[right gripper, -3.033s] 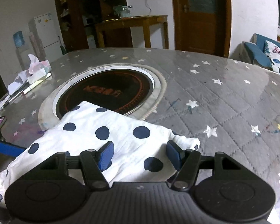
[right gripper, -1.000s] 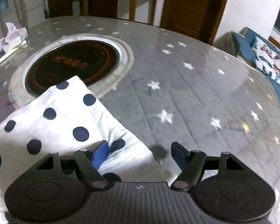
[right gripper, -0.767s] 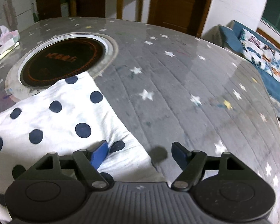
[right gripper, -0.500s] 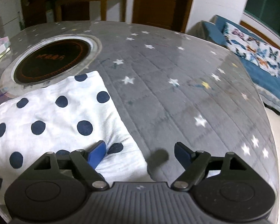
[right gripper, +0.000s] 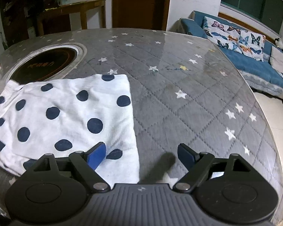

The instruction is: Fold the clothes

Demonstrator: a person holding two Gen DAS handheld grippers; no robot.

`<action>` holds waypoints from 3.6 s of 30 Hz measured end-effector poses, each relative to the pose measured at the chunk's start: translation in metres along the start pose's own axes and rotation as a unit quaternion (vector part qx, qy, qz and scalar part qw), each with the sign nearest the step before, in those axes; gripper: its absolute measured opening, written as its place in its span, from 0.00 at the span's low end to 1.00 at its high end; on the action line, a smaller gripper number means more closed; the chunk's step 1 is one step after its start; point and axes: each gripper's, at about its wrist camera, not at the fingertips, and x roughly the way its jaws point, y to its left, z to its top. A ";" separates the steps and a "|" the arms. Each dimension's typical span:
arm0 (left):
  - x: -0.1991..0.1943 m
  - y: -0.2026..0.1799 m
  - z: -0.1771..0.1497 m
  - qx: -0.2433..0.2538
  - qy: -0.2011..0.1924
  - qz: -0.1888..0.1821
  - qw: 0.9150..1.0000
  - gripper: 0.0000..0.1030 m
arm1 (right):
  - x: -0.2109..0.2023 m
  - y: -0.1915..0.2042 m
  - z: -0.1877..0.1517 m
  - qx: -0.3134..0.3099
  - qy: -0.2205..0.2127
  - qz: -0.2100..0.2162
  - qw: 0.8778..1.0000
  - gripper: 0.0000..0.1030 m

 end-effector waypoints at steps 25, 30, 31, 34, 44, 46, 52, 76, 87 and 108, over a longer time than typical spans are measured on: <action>-0.022 0.016 0.056 -0.105 -0.033 -0.021 0.994 0.99 | 0.022 0.027 0.055 -0.020 -0.057 0.105 0.993 0.69; -0.025 -0.009 0.070 -0.097 -0.044 -0.066 0.992 0.99 | 0.039 0.033 0.049 -0.021 -0.037 0.103 0.994 0.69; -0.021 -0.014 0.072 -0.094 -0.041 -0.068 0.992 0.99 | 0.036 0.032 0.048 -0.022 -0.040 0.102 0.994 0.69; -0.009 -0.027 0.073 -0.085 -0.027 -0.072 0.993 0.99 | 0.027 0.031 0.047 -0.022 -0.051 0.102 0.993 0.69; 0.005 -0.032 0.052 -0.075 0.000 -0.058 0.996 0.99 | -0.025 0.033 0.013 -0.039 -0.066 0.120 0.990 0.75; 0.008 -0.030 0.049 -0.077 0.005 -0.056 0.995 0.99 | -0.029 0.033 0.003 -0.035 -0.062 0.121 0.990 0.75; 0.019 -0.025 0.041 -0.093 0.025 -0.062 0.993 1.00 | -0.026 0.036 -0.026 -0.025 -0.046 0.117 0.992 0.79; 0.001 -0.009 0.045 -0.136 0.001 -0.089 0.987 1.00 | -0.055 0.112 -0.005 -0.164 -0.125 0.167 0.964 1.00; -0.003 -0.004 0.041 -0.156 0.014 -0.084 0.984 1.00 | -0.046 0.185 -0.021 -0.340 -0.120 0.150 0.920 0.95; 0.001 0.022 0.018 -0.352 0.074 -0.178 0.916 1.00 | -0.044 0.201 -0.022 -0.369 -0.146 0.120 0.910 0.34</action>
